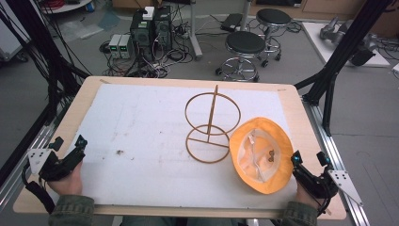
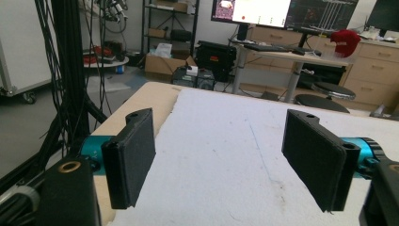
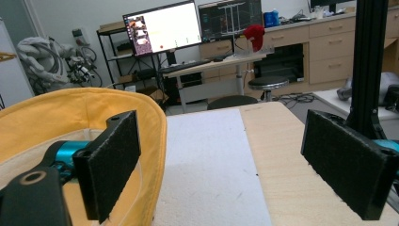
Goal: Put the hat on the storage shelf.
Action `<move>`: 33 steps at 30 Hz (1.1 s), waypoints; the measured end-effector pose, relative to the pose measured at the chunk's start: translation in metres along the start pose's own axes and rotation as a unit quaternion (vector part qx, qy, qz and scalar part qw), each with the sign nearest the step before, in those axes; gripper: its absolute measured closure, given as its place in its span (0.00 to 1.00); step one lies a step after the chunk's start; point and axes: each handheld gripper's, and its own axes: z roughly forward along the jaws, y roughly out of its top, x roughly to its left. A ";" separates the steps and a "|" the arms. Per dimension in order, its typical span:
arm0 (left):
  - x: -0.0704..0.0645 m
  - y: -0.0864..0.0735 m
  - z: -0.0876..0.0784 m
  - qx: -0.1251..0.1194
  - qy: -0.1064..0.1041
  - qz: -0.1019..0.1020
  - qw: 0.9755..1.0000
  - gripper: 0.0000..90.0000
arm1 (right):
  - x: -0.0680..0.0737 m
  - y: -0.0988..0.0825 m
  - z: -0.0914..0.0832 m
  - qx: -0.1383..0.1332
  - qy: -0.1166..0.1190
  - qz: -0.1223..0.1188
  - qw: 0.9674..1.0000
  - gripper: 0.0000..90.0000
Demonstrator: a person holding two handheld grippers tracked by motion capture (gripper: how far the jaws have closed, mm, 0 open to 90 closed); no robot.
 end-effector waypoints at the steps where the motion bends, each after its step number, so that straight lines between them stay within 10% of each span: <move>1: 0.000 0.000 0.000 0.000 0.000 0.000 1.000 0.29 | 0.000 0.000 0.000 0.002 -0.001 0.002 1.000 0.13; 33: -0.004 -0.001 0.002 0.003 -0.007 -0.001 1.000 0.29 | 0.001 0.001 -0.002 0.003 0.005 0.007 1.000 0.13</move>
